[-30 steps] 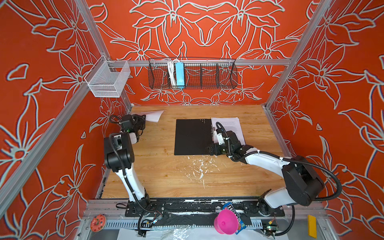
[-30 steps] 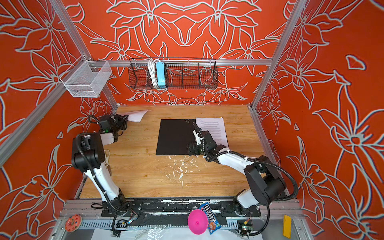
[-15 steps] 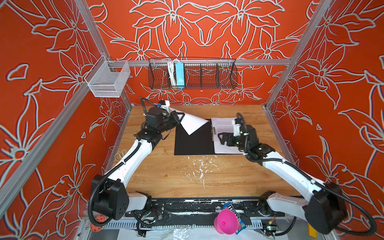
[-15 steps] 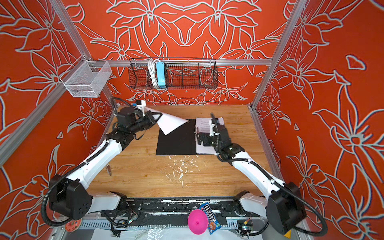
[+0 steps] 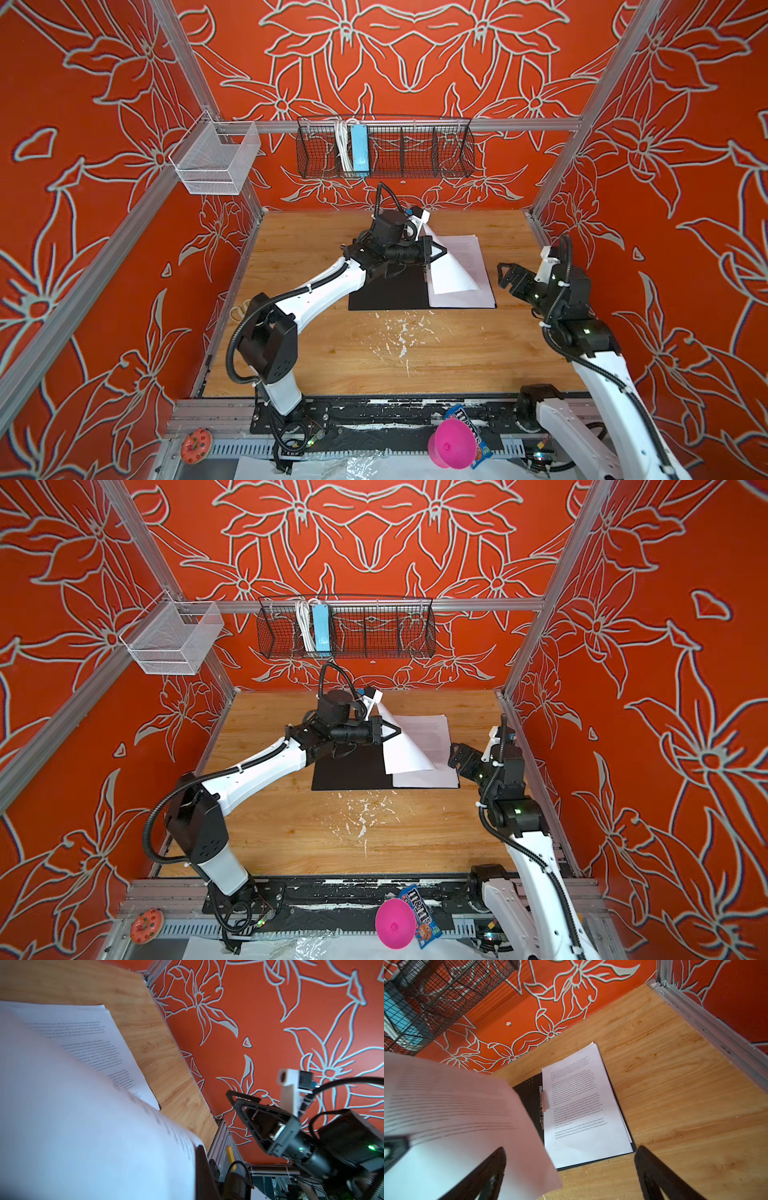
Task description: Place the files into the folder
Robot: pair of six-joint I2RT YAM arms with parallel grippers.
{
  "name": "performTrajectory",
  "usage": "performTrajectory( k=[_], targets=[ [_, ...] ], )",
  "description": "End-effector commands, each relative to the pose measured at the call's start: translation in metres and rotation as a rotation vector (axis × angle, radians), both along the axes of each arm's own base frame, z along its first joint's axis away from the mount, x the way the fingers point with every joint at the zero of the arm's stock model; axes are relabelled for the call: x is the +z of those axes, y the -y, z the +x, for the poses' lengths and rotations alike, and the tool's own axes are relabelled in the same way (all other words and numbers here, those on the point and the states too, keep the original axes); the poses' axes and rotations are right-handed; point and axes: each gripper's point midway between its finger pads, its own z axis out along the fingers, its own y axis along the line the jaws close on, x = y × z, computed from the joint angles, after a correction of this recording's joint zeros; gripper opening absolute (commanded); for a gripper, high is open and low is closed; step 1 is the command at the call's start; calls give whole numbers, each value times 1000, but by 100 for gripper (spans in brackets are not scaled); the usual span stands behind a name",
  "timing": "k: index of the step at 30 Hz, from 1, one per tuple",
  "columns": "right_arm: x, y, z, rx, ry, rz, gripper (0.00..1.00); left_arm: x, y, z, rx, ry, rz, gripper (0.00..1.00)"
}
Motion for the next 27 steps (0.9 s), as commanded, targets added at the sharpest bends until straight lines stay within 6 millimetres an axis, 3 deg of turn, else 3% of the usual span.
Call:
performTrajectory(
  k=[1,4,7,11,17,27],
  targets=[
    [-16,-7,-5,51,-46,-7,98,-34,3,8,-48,-46,27,0],
    [-28,-25,0,155,-84,21,98,-94,-12,22,-46,-170,78,0],
    [-49,-38,9,223,-158,47,98,-149,-46,41,37,-275,113,0],
    [-70,-58,28,297,-218,76,98,-189,-70,51,67,-360,132,0],
    [-98,-87,61,371,-287,54,97,-228,-85,52,76,-426,242,0],
    [-141,-119,105,498,-386,60,93,-246,-97,51,81,-454,265,0]
  ],
)
